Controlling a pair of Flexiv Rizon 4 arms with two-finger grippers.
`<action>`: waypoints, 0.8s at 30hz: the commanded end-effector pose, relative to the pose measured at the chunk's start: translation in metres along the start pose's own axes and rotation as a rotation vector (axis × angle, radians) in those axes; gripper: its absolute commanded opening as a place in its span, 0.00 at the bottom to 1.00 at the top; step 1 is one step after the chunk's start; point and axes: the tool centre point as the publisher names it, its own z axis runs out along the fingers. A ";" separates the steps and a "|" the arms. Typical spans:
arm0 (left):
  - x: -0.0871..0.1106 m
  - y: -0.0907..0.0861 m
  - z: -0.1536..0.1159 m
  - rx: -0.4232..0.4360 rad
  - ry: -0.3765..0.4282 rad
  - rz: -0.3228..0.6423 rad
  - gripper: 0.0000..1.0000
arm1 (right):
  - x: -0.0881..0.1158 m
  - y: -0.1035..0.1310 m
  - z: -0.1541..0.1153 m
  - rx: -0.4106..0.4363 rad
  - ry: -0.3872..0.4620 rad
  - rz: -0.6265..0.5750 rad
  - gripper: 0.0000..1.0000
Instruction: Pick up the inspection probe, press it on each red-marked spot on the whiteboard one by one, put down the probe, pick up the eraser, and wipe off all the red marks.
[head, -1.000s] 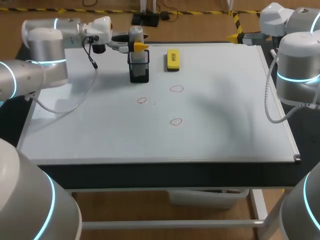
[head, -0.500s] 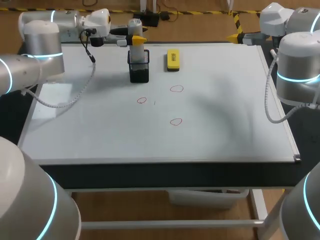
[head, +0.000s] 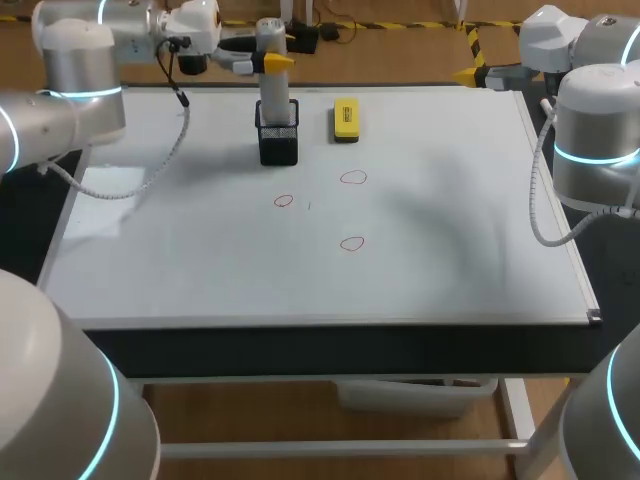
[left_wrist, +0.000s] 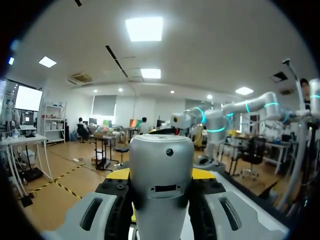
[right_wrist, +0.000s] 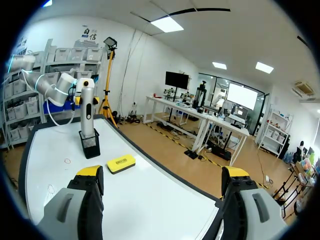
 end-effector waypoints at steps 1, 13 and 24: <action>0.006 -0.015 0.001 -0.018 -0.017 0.003 0.00 | 0.000 0.000 0.000 0.002 0.001 0.000 1.00; 0.013 -0.035 -0.017 -0.028 -0.057 0.008 0.00 | 0.000 0.000 0.000 0.002 0.001 0.000 1.00; 0.022 -0.035 -0.048 -0.032 -0.116 0.035 0.00 | 0.000 0.000 0.000 0.002 0.001 0.000 1.00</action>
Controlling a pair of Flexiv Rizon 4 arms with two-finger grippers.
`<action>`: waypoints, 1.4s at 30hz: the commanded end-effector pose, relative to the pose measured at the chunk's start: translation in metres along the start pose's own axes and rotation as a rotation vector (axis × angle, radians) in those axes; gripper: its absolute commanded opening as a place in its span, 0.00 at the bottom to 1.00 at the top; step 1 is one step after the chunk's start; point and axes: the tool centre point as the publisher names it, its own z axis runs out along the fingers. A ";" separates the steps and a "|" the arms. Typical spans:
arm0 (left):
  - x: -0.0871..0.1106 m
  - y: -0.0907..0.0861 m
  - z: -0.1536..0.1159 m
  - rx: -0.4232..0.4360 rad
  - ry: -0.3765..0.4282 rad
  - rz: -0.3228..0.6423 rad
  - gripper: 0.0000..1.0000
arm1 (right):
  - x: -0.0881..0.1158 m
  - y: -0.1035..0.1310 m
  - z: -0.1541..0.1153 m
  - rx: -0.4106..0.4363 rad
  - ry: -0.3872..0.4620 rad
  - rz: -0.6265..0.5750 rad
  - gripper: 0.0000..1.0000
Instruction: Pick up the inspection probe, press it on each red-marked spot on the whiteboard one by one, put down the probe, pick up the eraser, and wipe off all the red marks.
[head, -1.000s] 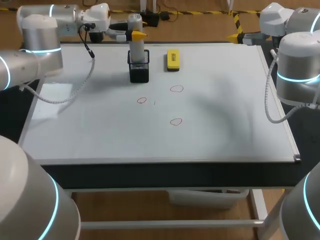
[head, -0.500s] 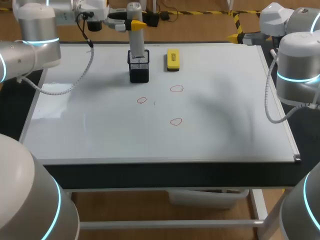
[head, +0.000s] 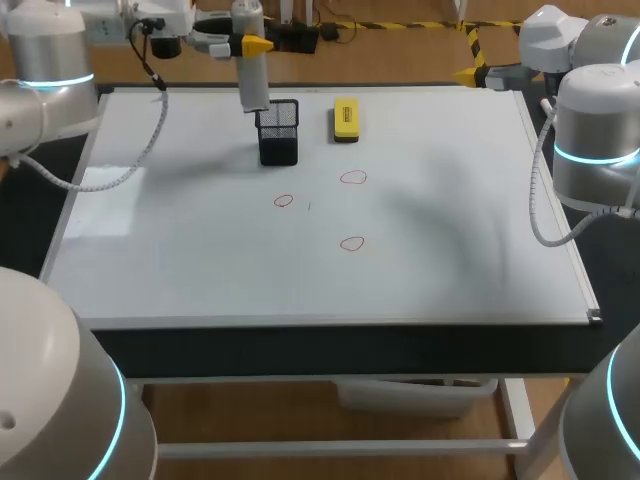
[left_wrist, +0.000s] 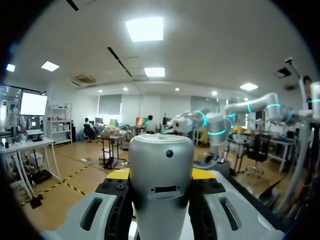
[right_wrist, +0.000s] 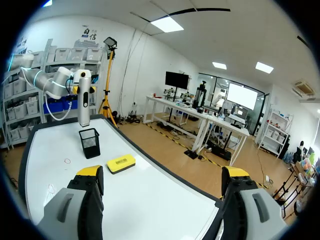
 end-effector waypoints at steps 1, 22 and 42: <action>0.013 -0.002 -0.015 -0.002 -0.056 0.013 0.00 | 0.000 0.000 0.000 0.002 0.001 0.000 1.00; 0.015 0.021 -0.078 -0.013 -0.106 0.037 0.00 | 0.000 0.000 0.000 0.002 0.001 0.000 1.00; 0.001 0.037 -0.120 -0.011 -0.130 0.039 0.00 | 0.000 0.000 0.000 0.002 0.001 0.000 1.00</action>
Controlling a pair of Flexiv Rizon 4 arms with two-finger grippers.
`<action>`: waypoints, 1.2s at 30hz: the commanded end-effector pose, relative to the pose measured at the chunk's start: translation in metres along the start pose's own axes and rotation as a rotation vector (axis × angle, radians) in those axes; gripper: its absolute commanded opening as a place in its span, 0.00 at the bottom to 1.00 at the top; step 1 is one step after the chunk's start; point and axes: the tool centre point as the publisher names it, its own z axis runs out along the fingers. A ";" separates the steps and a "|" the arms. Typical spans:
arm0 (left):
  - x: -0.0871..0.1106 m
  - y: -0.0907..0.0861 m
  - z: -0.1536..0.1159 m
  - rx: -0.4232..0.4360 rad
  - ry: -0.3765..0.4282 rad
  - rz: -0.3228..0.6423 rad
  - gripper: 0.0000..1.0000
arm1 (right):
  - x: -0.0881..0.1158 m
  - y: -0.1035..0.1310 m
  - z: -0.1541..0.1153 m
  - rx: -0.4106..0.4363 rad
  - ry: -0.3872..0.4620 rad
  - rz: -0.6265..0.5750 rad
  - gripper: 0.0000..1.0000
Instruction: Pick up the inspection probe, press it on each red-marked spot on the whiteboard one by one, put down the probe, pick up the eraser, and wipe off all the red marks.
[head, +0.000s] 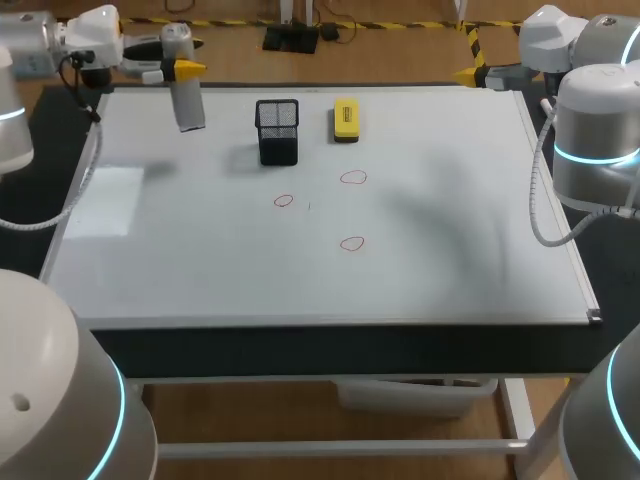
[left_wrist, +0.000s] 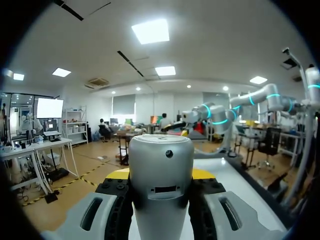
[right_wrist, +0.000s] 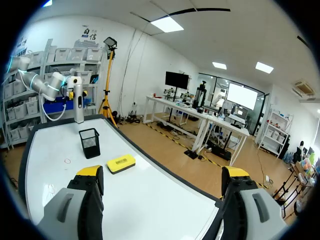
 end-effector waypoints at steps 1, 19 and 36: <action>-0.005 0.004 -0.008 0.006 -0.002 -0.006 0.00 | 0.000 0.000 0.000 0.002 0.001 0.000 1.00; -0.014 0.008 -0.023 0.013 -0.021 -0.011 0.00 | 0.000 0.000 0.000 0.002 0.001 0.000 1.00; -0.014 0.008 -0.023 0.013 -0.021 -0.011 0.00 | -0.009 -0.012 0.003 0.052 0.072 -0.021 1.00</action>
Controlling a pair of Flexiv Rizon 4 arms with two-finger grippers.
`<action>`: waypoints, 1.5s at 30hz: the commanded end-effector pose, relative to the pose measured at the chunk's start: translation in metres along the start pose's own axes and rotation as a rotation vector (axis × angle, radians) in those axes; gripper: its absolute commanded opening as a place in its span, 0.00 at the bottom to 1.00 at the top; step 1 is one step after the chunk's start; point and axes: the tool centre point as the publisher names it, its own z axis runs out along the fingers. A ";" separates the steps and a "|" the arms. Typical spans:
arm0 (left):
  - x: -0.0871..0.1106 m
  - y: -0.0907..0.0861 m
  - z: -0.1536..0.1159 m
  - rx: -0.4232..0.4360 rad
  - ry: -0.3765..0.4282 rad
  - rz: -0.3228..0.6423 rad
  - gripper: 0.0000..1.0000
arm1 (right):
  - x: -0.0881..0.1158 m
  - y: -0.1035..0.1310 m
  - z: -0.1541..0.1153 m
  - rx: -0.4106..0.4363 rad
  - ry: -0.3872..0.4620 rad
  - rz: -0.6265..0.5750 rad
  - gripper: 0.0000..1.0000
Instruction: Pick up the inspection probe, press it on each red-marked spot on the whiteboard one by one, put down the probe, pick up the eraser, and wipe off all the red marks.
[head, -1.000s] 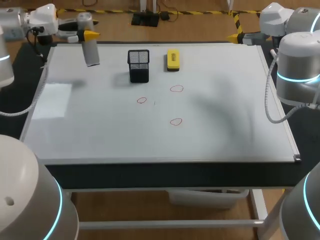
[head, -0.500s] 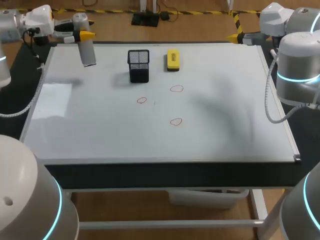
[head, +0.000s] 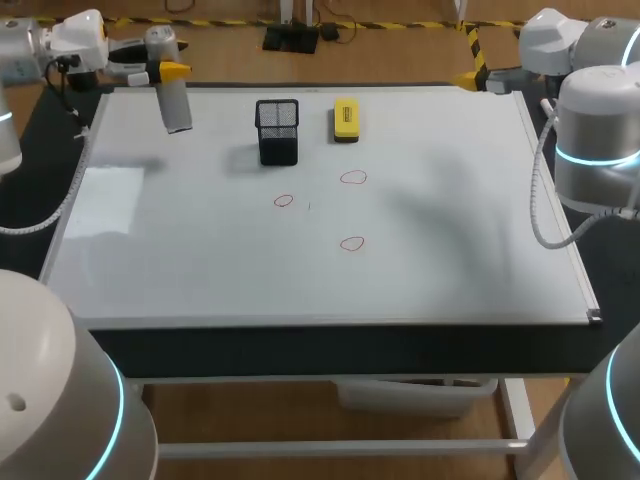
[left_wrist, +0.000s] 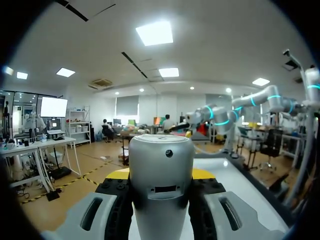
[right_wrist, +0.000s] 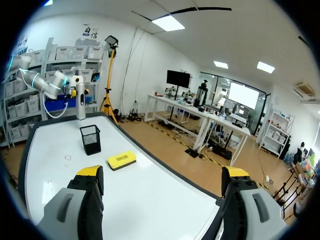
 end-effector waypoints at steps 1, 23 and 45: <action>-0.001 0.000 0.000 0.001 0.004 0.000 0.00 | -0.012 -0.002 0.003 0.043 0.060 -0.013 1.00; -0.001 0.000 0.000 0.001 0.004 0.000 0.00 | -0.025 -0.017 0.057 0.285 0.447 -0.193 1.00; -0.001 0.000 0.000 0.001 0.004 0.000 0.00 | 0.001 -0.032 0.104 0.442 0.830 -0.482 1.00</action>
